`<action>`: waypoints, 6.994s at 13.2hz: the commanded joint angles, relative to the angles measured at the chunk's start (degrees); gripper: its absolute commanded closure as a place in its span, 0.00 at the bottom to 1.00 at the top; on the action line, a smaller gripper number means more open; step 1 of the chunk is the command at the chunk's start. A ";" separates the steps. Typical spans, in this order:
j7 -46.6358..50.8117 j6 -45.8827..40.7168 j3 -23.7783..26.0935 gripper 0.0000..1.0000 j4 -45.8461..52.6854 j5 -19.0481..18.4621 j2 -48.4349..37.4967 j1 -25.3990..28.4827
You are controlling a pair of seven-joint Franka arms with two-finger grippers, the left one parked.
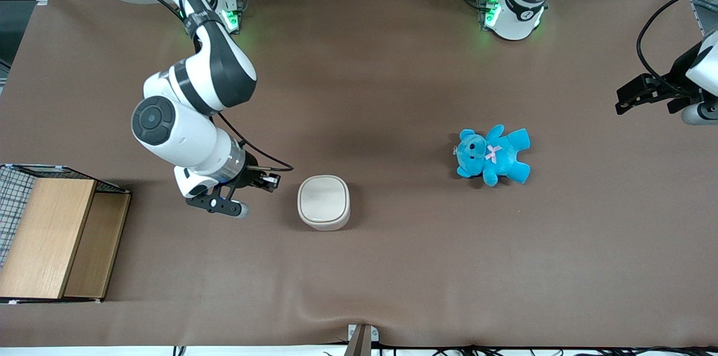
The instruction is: Open trash can with right arm
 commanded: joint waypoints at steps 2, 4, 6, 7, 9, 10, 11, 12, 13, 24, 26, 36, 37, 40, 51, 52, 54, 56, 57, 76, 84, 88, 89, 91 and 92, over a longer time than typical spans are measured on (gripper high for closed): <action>1.66 2.36 -0.44 1.00 5.15 0.34 5.89 1.51; 4.99 3.68 -0.44 1.00 8.49 0.17 8.79 2.99; 5.27 6.23 -0.61 1.00 8.59 -0.01 9.86 3.53; 5.35 6.32 -0.61 1.00 8.59 -0.10 10.12 3.70; 5.27 6.32 -0.70 1.00 8.24 -0.89 10.12 4.06; 5.35 6.32 -0.70 1.00 8.24 -0.98 10.12 4.14; 5.35 6.32 -0.79 1.00 8.07 -1.07 10.30 4.14; 5.18 6.32 -0.79 1.00 8.06 -1.15 10.82 4.14; 5.09 6.32 -0.79 1.00 7.89 -1.59 11.00 4.23; 5.53 6.67 -0.79 1.00 7.27 -2.38 13.02 5.73; 5.53 7.90 -0.79 1.00 6.14 -3.78 13.11 5.73; 5.35 5.20 -0.44 1.00 7.35 0.50 12.15 5.03; 5.35 3.27 -0.44 1.00 8.67 1.13 12.06 4.85; 6.49 0.71 -0.35 1.00 10.08 1.66 11.71 4.93; 14.49 -9.23 0.09 1.00 16.85 5.52 10.30 5.81; 14.76 -9.67 0.18 1.00 16.85 5.79 9.95 5.81; 14.76 -12.21 0.09 1.00 16.85 6.05 7.85 5.64; 14.76 -14.76 0.00 1.00 16.85 10.60 5.48 5.03; 14.67 -15.90 -0.26 1.00 16.85 12.02 4.25 4.85; -10.01 -39.11 -0.79 0.00 16.24 1.66 -5.52 -13.50; -30.68 -45.71 -0.79 0.00 13.09 -3.97 -12.44 -24.32; -33.05 -45.18 -0.79 0.00 6.86 -7.22 -19.65 -24.95; -33.05 -43.70 -0.79 0.00 4.31 -7.31 -21.93 -24.95; -33.49 -39.84 -0.87 0.00 -0.87 -7.48 -26.50 -25.03; -35.06 -39.04 -0.88 0.00 -2.47 -8.27 -27.74 -25.04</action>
